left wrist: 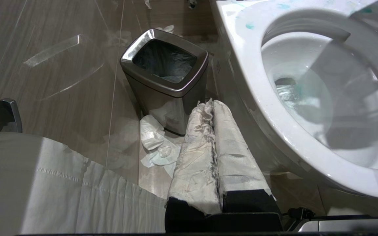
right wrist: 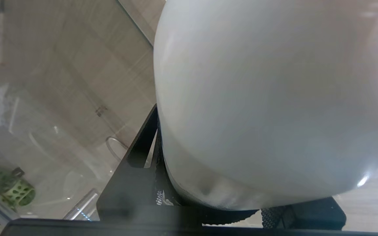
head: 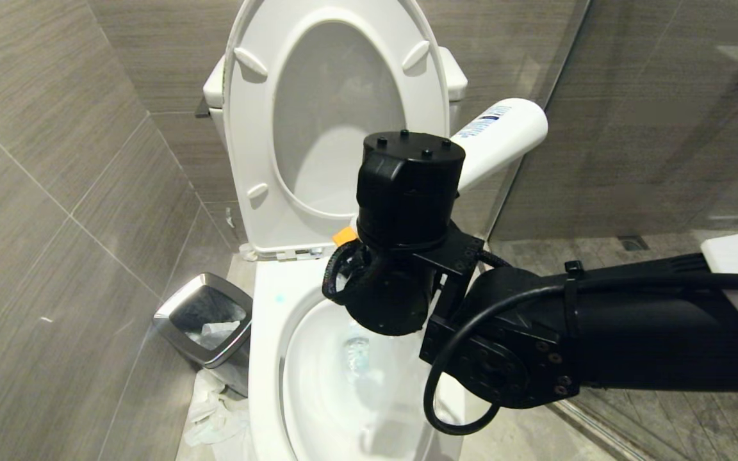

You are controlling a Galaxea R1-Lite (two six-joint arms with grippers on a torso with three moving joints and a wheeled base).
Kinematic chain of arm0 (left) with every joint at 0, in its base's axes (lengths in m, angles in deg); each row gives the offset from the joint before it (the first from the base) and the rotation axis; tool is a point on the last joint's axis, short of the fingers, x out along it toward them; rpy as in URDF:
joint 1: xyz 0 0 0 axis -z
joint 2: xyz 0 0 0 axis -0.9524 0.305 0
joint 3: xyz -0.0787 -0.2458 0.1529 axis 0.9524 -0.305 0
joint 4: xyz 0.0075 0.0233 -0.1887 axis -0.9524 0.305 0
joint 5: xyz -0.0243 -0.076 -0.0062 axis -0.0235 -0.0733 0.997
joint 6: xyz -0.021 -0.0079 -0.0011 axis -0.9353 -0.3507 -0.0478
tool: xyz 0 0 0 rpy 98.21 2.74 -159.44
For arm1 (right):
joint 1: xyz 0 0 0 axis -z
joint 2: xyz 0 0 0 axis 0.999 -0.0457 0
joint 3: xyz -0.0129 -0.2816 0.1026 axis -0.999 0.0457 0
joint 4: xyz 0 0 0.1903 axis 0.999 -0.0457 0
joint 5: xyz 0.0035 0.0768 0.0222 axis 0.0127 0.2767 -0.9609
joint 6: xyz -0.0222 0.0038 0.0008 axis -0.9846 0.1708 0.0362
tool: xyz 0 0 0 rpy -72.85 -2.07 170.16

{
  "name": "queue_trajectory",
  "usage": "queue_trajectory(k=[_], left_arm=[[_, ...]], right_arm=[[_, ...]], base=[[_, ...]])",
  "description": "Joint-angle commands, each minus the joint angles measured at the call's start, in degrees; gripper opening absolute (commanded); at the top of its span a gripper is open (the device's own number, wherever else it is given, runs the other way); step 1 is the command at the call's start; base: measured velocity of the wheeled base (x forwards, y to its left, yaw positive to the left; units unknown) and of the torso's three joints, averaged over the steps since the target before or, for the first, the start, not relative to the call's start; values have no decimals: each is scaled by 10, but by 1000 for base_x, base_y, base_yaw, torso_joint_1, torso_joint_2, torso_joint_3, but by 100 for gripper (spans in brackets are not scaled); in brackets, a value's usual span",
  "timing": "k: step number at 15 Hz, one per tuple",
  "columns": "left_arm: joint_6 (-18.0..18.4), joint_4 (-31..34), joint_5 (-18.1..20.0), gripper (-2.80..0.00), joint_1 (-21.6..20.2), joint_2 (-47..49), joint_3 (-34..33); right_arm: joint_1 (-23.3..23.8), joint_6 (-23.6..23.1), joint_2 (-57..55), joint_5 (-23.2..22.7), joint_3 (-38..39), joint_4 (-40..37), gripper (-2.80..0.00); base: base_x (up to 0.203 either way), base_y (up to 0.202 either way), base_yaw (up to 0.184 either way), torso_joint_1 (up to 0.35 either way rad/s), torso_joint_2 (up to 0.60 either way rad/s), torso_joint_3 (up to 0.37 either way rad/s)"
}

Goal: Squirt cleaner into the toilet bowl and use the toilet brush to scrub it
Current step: Pour in the cleaning agent

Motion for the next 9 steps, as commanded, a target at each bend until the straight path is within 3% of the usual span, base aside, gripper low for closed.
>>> queue_trajectory(k=[1,9], left_arm=[[0,1,0,-280,0,1,0],[0,1,0,-280,0,1,0]], right_arm=[[-2,-8,-1,3,1,3,-280],[-8,-6,0,4,1,3,-280]], base=[[0,0,0,0,0,0],[0,0,0,0,0,0]])
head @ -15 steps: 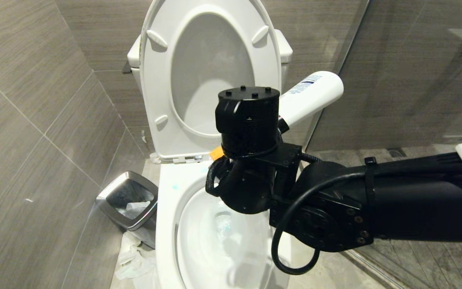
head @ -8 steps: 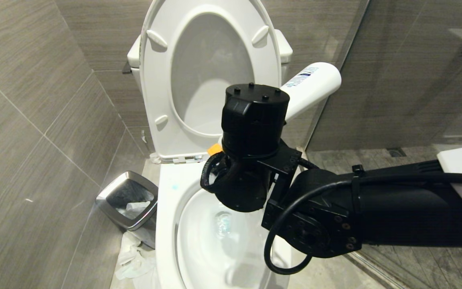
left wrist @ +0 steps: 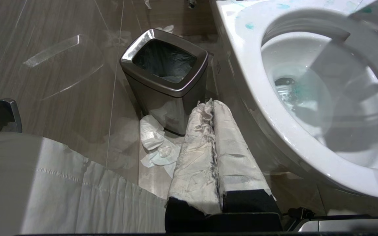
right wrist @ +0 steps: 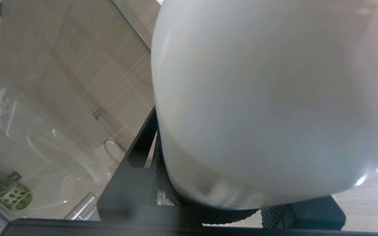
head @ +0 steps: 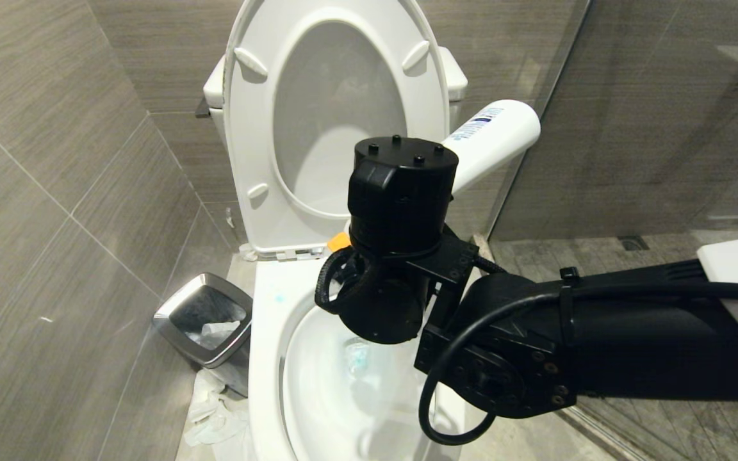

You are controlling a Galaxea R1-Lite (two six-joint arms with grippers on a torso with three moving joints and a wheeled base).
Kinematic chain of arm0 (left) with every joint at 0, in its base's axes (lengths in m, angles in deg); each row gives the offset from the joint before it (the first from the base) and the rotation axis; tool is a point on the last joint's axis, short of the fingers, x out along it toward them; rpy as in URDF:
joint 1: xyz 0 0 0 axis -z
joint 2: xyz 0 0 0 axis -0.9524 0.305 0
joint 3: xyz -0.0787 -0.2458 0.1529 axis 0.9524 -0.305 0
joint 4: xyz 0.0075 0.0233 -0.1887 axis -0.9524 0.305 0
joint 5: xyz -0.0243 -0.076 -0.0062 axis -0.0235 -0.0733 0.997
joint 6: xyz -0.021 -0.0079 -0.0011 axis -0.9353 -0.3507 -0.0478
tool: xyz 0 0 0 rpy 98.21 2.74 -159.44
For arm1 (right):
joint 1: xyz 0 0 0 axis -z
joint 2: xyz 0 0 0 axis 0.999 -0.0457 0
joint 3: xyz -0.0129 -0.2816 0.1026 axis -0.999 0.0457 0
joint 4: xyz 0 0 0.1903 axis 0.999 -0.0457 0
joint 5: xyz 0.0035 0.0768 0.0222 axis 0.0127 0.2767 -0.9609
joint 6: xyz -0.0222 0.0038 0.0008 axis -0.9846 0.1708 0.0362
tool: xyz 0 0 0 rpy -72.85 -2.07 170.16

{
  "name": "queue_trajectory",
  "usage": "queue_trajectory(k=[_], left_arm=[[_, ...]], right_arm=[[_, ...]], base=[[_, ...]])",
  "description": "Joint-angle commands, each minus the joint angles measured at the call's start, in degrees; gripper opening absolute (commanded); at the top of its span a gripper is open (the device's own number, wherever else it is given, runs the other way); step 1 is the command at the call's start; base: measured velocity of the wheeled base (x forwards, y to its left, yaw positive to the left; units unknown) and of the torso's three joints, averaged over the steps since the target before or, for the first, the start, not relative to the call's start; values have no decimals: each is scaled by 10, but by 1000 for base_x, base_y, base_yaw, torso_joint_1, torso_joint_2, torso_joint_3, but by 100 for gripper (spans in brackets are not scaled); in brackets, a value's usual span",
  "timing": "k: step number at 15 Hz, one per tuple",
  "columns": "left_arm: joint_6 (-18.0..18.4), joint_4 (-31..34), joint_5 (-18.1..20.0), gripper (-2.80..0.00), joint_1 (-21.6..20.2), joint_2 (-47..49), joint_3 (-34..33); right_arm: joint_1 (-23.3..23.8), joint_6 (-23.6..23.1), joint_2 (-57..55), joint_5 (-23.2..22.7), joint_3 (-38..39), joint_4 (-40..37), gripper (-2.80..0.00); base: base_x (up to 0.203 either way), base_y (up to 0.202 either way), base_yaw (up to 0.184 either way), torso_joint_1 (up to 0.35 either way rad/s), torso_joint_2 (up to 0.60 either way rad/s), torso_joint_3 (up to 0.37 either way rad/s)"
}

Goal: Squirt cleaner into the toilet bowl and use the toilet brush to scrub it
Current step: Pour in the cleaning agent

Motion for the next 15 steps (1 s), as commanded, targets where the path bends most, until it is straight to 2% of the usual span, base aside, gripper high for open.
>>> queue_trajectory(k=[1,12,15], left_arm=[[0,0,0,-280,0,1,0],[0,0,0,-280,0,1,0],[0,0,0,-280,0,1,0]], right_arm=[[-1,-8,1,4,1,2,-280],[-1,-2,11,0,1,2,-280],[-1,19,21,-1,13,24,-280]], base=[[0,0,0,0,0,0],[0,0,0,0,0,0],[0,0,0,0,0,0]])
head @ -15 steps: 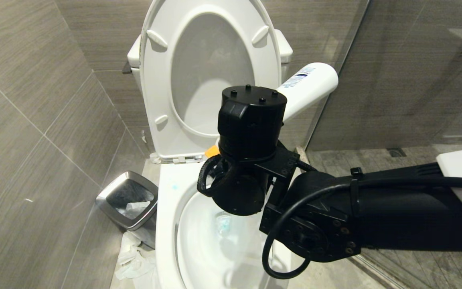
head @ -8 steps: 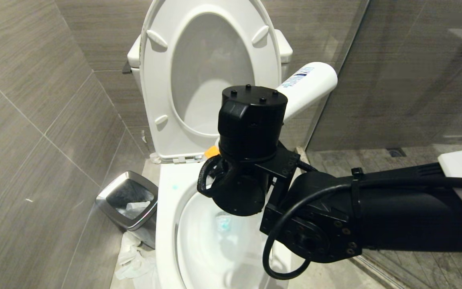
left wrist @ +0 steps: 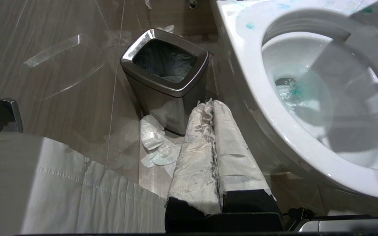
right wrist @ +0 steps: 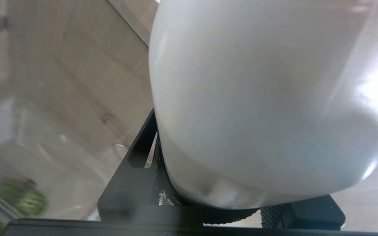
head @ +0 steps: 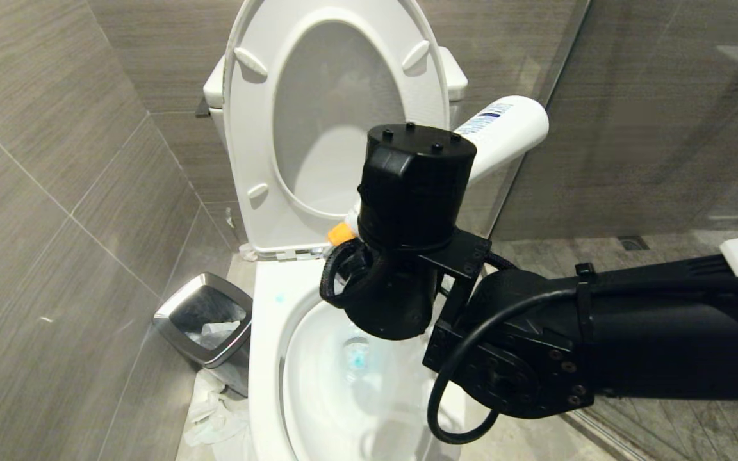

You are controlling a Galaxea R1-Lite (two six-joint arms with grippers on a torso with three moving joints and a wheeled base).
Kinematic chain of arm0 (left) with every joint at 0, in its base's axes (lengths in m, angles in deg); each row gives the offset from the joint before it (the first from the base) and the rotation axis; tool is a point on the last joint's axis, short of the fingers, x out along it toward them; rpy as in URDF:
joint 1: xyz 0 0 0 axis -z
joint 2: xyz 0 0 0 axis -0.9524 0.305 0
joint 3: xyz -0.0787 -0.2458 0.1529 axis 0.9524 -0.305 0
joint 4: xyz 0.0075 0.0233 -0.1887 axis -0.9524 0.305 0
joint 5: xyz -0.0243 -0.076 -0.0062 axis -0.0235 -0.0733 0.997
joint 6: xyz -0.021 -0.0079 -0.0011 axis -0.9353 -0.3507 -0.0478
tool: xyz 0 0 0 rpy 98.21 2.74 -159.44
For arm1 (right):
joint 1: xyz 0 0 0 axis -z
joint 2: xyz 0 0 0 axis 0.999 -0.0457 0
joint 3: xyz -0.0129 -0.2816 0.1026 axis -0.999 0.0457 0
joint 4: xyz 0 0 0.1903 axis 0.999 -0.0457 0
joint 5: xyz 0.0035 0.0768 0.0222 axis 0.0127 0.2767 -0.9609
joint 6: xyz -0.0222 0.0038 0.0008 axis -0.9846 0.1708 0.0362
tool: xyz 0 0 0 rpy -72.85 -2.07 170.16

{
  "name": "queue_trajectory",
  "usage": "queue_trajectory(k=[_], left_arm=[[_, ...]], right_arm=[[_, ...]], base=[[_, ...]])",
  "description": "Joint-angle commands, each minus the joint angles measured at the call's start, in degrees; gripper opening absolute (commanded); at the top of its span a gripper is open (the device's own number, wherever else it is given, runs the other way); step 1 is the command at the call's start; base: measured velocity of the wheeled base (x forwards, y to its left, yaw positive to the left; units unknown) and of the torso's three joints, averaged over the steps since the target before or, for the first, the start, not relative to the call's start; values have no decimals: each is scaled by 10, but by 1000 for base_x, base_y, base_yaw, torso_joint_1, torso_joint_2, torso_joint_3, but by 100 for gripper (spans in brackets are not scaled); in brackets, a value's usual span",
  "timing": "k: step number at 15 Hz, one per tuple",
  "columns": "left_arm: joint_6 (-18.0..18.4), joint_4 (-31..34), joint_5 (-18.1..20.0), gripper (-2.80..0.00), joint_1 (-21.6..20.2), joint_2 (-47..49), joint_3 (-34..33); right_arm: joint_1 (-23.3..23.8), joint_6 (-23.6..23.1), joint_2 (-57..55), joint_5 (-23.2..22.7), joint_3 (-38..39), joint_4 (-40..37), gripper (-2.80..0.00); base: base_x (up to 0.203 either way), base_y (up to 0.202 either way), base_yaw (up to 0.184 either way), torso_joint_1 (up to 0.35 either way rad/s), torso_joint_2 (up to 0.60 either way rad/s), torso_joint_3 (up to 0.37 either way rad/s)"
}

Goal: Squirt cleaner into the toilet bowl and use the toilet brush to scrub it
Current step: Pour in the cleaning agent

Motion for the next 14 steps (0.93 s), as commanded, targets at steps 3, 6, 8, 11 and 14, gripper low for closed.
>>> queue_trajectory(k=[3,6,8,11,14], left_arm=[[0,0,0,-280,0,1,0],[0,0,0,-280,0,1,0],[0,0,0,-280,0,1,0],[0,0,0,-280,0,1,0],[0,0,0,-280,0,1,0]], right_arm=[[-4,7,16,4,16,49,-280],[-4,49,11,4,23,126,-280],[-4,88,4,4,25,183,-280],[-3,147,2,14,21,230,-280],[-1,181,2,68,-19,267,-280]], base=[[0,0,0,0,0,0],[0,0,0,0,0,0],[0,0,0,0,0,0],[0,0,0,0,0,0],[0,0,0,0,0,0]])
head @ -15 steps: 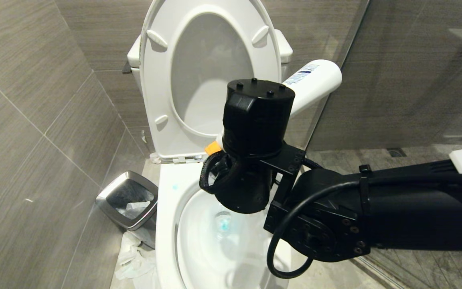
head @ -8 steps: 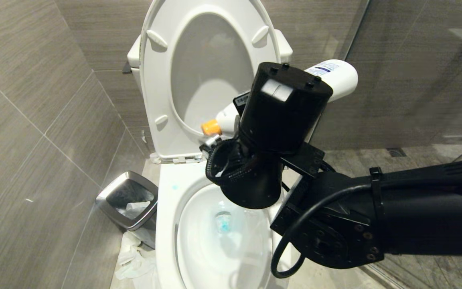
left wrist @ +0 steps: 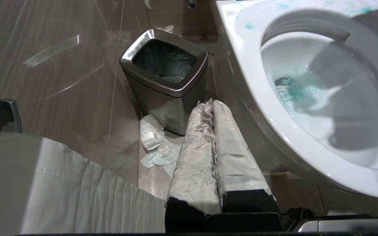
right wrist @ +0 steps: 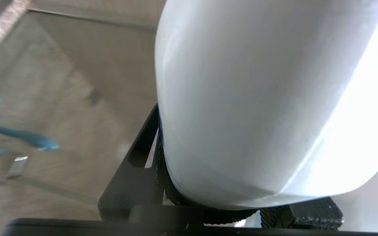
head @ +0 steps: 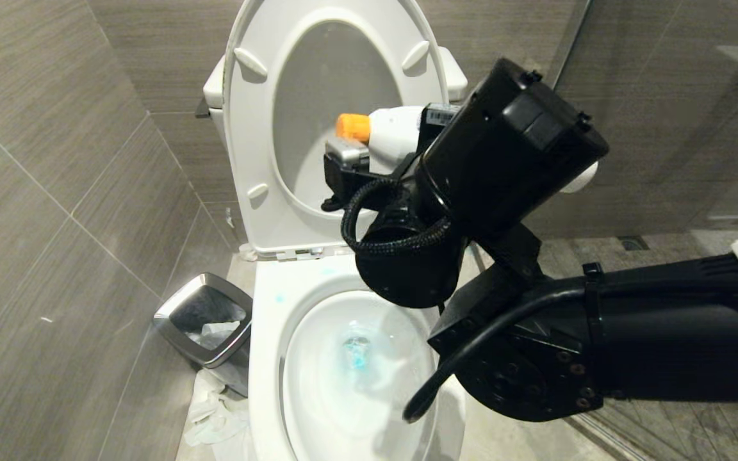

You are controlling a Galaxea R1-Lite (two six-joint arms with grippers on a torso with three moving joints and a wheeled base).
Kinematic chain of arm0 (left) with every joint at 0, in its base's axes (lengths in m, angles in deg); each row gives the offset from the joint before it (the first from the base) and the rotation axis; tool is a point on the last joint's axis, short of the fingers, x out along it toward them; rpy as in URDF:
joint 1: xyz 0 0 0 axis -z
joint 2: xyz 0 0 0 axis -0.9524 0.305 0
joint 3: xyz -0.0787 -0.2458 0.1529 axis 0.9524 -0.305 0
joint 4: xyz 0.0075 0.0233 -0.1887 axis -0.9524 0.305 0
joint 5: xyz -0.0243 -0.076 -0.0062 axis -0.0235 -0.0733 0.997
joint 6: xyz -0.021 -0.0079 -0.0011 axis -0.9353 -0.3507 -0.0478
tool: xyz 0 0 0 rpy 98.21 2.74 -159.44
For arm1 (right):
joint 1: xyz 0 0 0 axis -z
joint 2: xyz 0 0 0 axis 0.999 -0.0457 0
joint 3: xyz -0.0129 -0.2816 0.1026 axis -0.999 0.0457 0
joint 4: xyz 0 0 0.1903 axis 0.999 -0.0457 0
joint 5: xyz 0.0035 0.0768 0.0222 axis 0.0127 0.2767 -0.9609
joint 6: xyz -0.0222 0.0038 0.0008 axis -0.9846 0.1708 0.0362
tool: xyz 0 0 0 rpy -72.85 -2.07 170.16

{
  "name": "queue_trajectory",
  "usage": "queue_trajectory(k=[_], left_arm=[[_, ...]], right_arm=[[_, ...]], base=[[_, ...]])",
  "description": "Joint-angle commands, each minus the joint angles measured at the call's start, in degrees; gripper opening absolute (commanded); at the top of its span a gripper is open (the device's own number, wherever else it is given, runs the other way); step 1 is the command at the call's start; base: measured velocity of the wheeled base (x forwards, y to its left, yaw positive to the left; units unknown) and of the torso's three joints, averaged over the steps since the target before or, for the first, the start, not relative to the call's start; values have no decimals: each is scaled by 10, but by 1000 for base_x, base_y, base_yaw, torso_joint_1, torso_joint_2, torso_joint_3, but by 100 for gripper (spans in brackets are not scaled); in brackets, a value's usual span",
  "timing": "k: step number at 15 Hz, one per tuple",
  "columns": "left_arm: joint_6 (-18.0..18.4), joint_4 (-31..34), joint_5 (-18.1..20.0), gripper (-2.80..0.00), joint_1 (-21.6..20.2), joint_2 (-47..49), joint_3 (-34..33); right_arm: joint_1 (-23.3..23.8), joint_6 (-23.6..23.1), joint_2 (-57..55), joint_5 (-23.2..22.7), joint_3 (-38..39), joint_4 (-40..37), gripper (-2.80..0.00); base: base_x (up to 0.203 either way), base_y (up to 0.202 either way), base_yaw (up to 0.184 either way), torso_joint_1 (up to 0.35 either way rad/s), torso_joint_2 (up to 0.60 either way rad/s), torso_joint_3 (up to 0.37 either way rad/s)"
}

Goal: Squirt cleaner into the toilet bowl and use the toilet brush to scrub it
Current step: Pour in the cleaning agent, then place the cleaning agent on the floor

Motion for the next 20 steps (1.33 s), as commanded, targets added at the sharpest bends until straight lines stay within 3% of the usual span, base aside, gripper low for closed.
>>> queue_trajectory(k=[1,6,10,15,20], left_arm=[[0,1,0,-280,0,1,0],[0,0,0,-280,0,1,0],[0,1,0,-280,0,1,0],[0,0,0,-280,0,1,0],[0,0,0,-280,0,1,0]], right_arm=[[1,-3,-3,24,-34,26,-280],[20,-3,-37,101,-222,124,-280],[61,-14,-18,109,-233,170,-280],[61,-93,-11,109,-237,170,-280],[93,-203,19,109,-236,154,-280]], base=[[0,0,0,0,0,0],[0,0,0,0,0,0],[0,0,0,0,0,0],[0,0,0,0,0,0],[0,0,0,0,0,0]])
